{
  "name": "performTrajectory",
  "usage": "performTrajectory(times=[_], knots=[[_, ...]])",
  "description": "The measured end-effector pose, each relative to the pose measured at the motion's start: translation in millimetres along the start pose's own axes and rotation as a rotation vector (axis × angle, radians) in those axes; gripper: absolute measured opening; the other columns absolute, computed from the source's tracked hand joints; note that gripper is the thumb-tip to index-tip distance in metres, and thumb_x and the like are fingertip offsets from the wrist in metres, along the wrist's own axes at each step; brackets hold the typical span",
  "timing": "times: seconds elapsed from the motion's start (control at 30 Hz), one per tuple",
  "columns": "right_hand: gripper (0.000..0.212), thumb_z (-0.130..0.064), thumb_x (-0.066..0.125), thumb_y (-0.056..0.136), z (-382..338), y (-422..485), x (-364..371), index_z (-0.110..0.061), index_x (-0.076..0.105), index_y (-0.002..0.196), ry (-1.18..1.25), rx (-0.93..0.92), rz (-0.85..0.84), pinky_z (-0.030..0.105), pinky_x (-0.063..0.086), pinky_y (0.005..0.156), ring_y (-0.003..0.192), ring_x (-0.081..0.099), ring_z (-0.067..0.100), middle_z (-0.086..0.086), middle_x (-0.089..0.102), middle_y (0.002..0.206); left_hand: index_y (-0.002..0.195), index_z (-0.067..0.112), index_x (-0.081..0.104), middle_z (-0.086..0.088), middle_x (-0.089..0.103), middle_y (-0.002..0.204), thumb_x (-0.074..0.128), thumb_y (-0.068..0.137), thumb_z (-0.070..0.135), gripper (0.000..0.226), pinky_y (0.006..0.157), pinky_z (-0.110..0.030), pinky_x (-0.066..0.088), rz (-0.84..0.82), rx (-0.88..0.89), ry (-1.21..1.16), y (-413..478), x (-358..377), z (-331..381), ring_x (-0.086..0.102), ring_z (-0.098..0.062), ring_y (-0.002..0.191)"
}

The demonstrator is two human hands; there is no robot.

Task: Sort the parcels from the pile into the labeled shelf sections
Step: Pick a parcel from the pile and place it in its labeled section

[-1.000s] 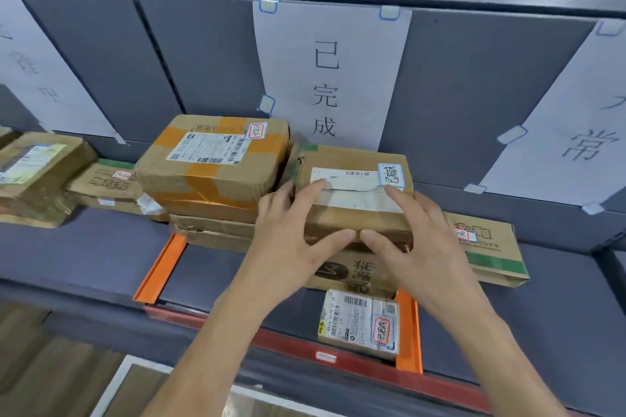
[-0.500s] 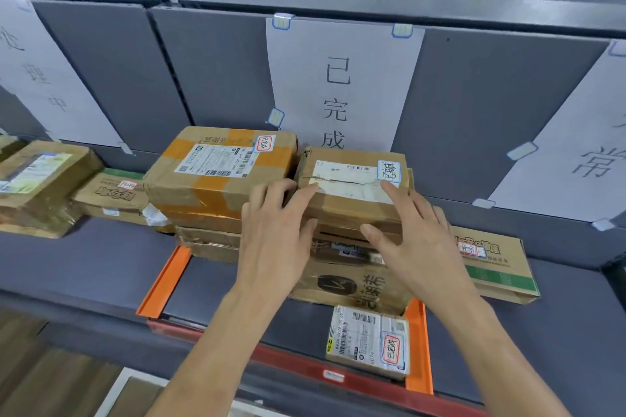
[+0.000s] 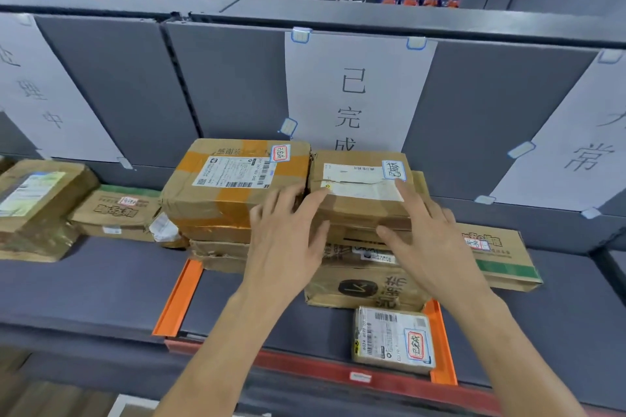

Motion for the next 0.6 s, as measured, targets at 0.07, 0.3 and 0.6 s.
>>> performTrajectory(times=[0.07,0.3,0.6], knots=[[0.075,-0.045,0.059,0.095,-1,-11,0,-0.036,0.017,0.157,-0.014,0.002,0.030,0.047,0.041,0.104,0.126,0.041,0.031,0.006,0.042,0.152,0.143,0.028,0.056,-0.002,0.053,0.142,0.063,0.098,0.030,0.046,0.103,-0.044,0.035,-0.002,0.019,-0.027,-7,-1,0,0.042,-0.025,0.135],[0.071,-0.043,0.055,0.098,-6,-45,-8,-0.036,0.018,0.158,-0.027,-0.017,0.084,0.039,0.038,0.110,0.138,0.034,0.021,-0.004,0.036,0.157,0.157,0.029,0.040,-0.004,0.033,0.164,0.064,0.100,0.027,0.062,0.118,-0.046,0.026,-0.043,0.133,-0.127,-40,2,4,0.022,-0.024,0.155],[0.066,-0.043,0.055,0.100,9,-104,-6,-0.035,0.024,0.158,-0.026,0.018,0.105,0.009,0.012,0.110,0.146,0.017,-0.003,-0.026,0.024,0.159,0.143,0.026,0.056,0.007,0.052,0.141,0.063,0.096,0.024,0.047,0.110,-0.046,0.041,-0.155,0.231,-0.250,-81,30,16,0.045,-0.019,0.138]])
Point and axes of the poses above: each hand's wrist, its own y-axis towards the middle knuckle, its own x-axis out of the palm, z = x × y, the point moved 9 cm from there along y, towards the middle knuckle
